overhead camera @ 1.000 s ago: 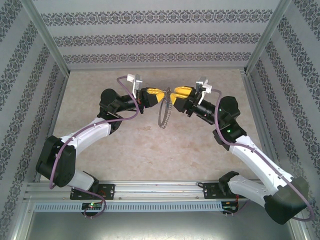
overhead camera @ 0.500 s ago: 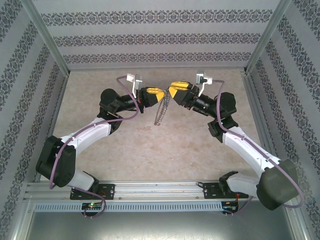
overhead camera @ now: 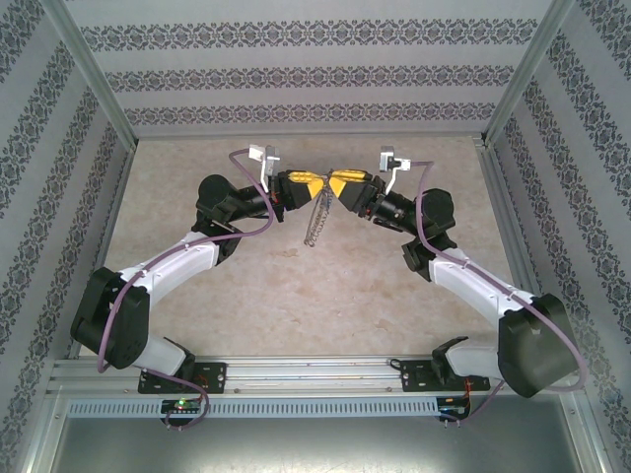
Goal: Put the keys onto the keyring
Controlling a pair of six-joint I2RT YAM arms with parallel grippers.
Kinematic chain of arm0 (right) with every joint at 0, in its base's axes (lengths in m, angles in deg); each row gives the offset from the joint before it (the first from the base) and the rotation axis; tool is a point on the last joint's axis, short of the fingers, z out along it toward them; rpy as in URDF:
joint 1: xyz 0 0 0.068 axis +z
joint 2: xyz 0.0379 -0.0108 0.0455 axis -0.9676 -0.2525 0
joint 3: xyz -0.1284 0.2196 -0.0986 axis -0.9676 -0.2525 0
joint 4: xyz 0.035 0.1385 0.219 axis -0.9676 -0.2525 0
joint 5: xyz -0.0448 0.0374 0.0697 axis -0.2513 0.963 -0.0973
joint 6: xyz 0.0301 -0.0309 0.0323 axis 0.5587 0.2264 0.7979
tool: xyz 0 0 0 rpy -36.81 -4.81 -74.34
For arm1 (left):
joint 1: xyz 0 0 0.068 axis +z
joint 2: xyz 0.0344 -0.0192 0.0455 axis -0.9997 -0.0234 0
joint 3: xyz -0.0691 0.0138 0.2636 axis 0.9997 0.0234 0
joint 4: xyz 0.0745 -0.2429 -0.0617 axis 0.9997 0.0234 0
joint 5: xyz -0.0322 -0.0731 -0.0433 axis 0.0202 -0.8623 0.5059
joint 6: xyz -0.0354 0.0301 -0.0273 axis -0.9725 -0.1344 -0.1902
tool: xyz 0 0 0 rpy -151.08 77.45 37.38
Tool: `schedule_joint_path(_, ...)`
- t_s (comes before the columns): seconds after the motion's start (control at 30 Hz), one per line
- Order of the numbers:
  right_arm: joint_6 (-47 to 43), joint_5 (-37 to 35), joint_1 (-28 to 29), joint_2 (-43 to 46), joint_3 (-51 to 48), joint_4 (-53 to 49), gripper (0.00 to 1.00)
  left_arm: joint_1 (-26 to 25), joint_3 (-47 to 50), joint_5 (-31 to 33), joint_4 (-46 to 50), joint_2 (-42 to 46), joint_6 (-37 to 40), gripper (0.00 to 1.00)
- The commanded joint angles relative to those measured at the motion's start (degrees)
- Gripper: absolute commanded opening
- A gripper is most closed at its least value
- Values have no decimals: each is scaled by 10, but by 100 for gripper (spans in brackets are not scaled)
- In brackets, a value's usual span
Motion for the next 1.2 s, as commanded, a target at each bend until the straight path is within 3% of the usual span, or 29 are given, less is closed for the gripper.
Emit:
schedule_joint_path(0.0, 16, 12, -6, -11, -4, 54, 37, -6, -4, 3, -40, 4, -5, 0)
schedule_joint_path(0.83, 22, 24, 7, -37, 7, 67, 24, -8, -11, 5, -26, -6, -6, 0)
schedule_joint_path(1.17, 21, 26, 9, -43, 12, 61, 5, -8, -11, 6, -19, -7, -3, 0)
